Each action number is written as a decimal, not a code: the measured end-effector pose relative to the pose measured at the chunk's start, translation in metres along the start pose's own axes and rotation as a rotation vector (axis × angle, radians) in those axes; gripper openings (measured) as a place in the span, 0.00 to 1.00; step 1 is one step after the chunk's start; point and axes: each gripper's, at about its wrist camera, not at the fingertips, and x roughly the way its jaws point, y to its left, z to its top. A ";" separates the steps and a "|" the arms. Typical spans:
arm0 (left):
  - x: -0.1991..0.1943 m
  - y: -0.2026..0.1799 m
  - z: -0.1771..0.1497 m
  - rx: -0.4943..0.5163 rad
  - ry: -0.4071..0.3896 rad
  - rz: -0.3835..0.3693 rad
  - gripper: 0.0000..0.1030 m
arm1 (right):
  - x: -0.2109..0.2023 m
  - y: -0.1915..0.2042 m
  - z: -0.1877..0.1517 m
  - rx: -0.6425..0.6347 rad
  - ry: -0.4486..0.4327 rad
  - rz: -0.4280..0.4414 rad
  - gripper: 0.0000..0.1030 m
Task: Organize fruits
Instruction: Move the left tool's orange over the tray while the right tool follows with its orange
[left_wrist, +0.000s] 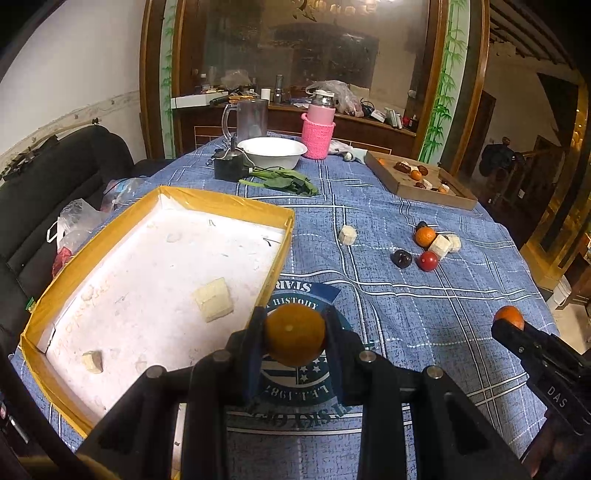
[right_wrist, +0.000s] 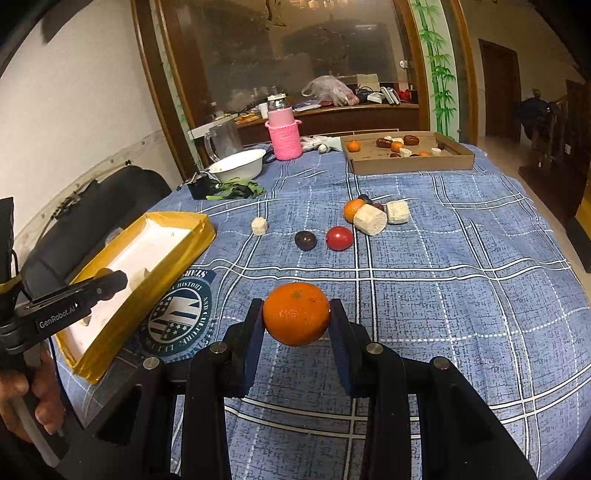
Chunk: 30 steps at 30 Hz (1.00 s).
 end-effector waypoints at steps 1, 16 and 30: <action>0.000 0.000 0.000 0.000 0.000 0.001 0.32 | 0.000 0.001 0.000 -0.001 -0.001 -0.002 0.32; -0.019 0.022 0.002 -0.029 -0.027 0.053 0.32 | -0.004 0.021 0.011 -0.033 -0.028 0.046 0.32; -0.013 0.098 0.000 -0.109 0.007 0.220 0.32 | 0.028 0.104 0.026 -0.173 0.010 0.169 0.32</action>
